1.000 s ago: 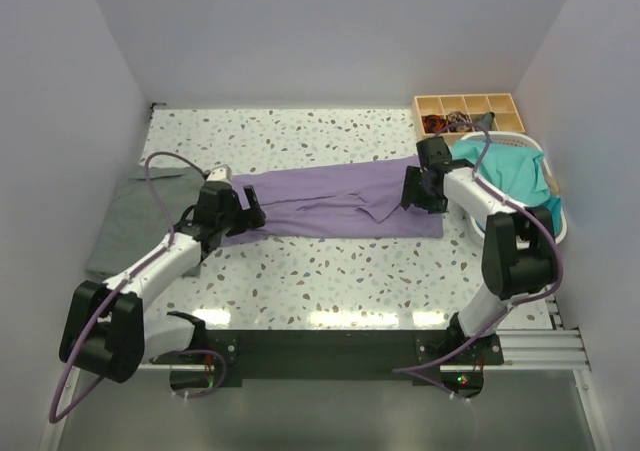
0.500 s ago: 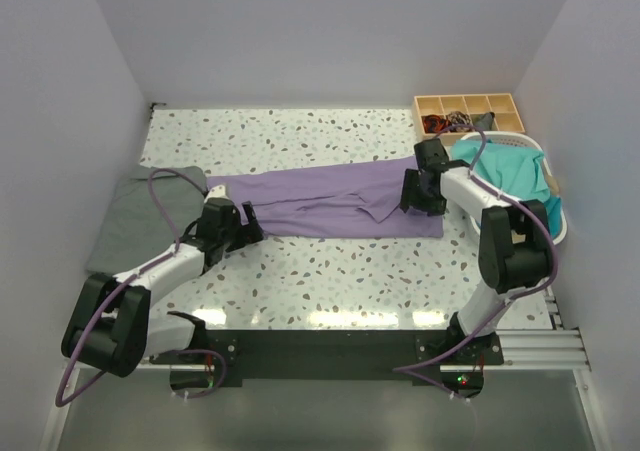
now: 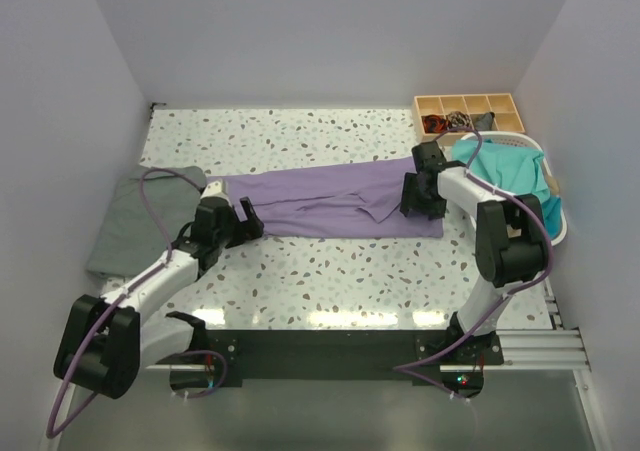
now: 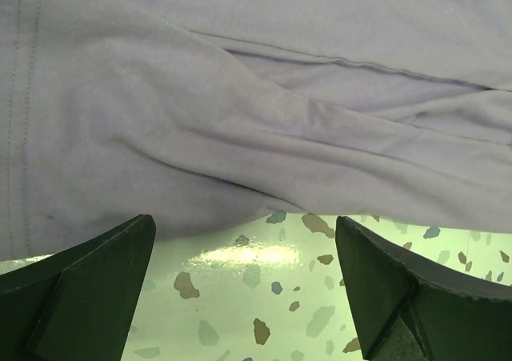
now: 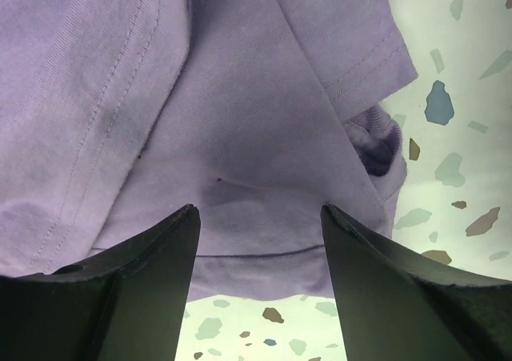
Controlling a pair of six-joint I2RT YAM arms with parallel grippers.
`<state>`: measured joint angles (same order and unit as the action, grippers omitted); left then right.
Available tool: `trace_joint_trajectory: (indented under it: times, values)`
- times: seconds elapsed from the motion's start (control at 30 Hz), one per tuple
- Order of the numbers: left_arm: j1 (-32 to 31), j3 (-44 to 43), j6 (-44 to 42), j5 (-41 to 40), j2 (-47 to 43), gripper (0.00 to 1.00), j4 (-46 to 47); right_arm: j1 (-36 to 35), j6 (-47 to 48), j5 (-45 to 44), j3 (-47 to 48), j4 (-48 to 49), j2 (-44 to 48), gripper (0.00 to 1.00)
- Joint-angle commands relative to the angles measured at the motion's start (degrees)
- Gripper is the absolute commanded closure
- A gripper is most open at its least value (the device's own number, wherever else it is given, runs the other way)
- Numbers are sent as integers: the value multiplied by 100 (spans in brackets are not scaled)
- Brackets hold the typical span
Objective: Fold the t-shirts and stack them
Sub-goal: Fold the tshirt
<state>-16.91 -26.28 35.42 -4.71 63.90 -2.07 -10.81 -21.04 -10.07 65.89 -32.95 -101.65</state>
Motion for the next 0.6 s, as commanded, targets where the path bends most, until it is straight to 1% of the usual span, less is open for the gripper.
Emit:
trace_joint_trajectory:
  times: [0.0, 0.03, 0.1, 0.23, 0.37, 0.5, 0.57]
  values:
    - [-6, -26, 44, -117, 272, 0, 110, 0, 3, -145, 100, 69, -13, 34]
    - [-6, 9, 35, -135, 316, 0, 110, 0, 3, -180, 117, 69, -22, 34]
    - [3, 149, 53, -267, 421, 0, 417, 0, 12, -180, 135, 69, -66, 34]
    - [3, 264, 53, -548, 623, 0, 532, 0, 3, -294, 196, 61, -145, 34]
    - [3, 142, 0, -767, 729, 0, 340, 8, -23, -618, 267, -80, -268, 33]
    - [3, 71, -35, -759, 756, 0, 216, 44, -32, -786, 319, -177, -347, 33]
    - [3, 27, -96, -699, 625, 0, 215, 52, -32, -847, 337, -203, -365, 33]
